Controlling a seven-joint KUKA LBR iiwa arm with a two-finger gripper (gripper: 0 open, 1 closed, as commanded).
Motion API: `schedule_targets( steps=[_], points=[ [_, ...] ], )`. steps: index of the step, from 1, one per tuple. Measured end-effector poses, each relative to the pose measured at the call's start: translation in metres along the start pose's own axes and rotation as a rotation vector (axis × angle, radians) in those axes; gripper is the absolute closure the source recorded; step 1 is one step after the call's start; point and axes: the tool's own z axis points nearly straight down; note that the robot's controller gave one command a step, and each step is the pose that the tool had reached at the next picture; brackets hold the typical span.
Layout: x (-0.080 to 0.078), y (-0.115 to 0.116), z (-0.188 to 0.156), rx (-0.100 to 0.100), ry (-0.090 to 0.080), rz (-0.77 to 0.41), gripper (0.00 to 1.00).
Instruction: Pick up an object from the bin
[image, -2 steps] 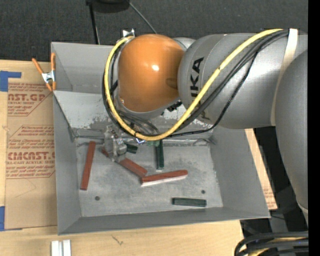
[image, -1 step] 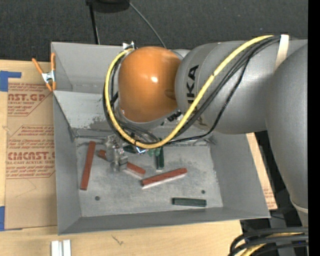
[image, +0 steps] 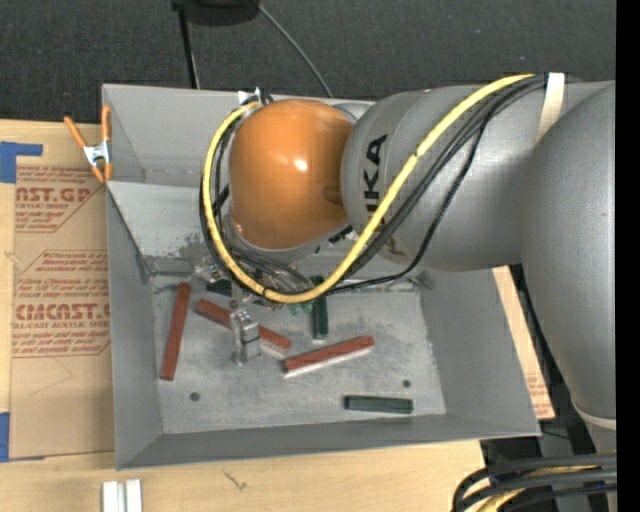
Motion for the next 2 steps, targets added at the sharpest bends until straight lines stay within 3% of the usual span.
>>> schedule_targets(
  steps=[1, 2],
  points=[
    [0.001, 0.003, 0.021, 0.0, 0.004, -0.009, 0.0],
    [0.008, -0.034, 0.05, -0.001, -0.007, 0.022, 0.0]
  ],
)
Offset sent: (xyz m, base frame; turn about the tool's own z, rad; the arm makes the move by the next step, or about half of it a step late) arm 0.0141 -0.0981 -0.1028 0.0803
